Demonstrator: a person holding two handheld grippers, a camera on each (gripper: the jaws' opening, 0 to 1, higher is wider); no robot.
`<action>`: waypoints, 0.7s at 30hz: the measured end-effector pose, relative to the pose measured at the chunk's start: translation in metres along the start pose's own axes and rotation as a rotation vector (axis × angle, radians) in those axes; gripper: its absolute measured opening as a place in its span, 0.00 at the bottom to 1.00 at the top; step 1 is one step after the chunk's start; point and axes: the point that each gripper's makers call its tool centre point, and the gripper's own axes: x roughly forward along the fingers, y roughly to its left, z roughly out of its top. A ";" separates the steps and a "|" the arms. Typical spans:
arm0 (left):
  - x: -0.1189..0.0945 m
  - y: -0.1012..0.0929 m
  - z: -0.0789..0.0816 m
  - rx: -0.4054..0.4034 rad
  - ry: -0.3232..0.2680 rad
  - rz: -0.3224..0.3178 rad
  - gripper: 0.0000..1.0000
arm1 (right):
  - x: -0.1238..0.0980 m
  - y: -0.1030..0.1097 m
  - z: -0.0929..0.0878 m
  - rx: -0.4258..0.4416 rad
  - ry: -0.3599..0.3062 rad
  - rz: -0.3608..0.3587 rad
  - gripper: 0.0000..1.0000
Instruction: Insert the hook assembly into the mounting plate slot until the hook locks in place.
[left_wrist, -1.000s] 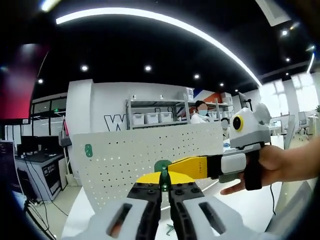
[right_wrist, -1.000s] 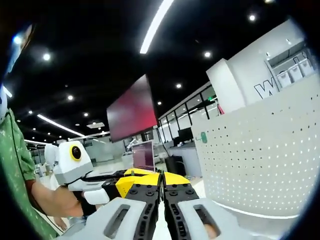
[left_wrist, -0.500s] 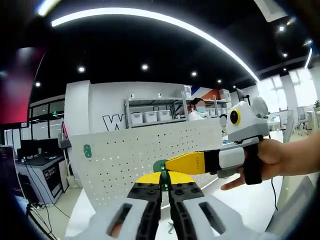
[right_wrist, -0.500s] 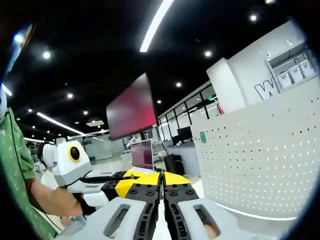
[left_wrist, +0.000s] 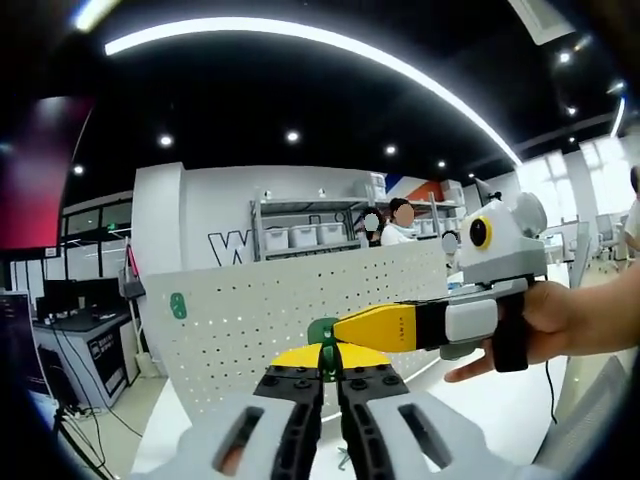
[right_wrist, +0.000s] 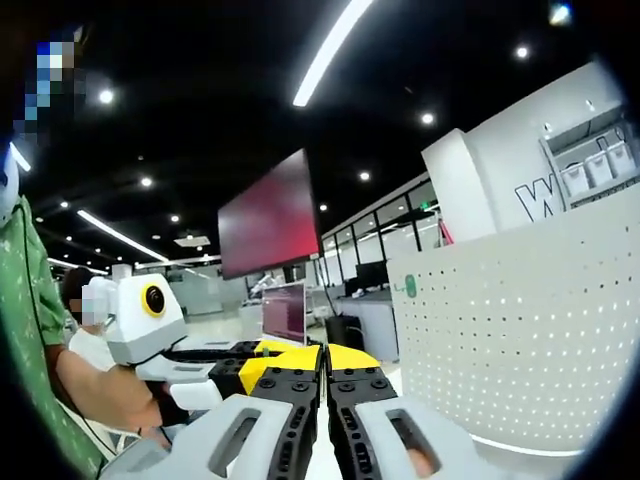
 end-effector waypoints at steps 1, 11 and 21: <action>0.000 0.000 0.000 0.001 -0.002 -0.001 0.04 | 0.000 0.000 0.000 0.001 -0.001 0.000 0.00; -0.003 0.000 0.000 0.004 -0.002 0.002 0.04 | 0.000 0.004 0.000 -0.053 0.016 -0.001 0.00; -0.003 0.001 0.000 -0.001 -0.003 0.005 0.04 | 0.001 0.006 0.000 -0.112 0.028 -0.004 0.00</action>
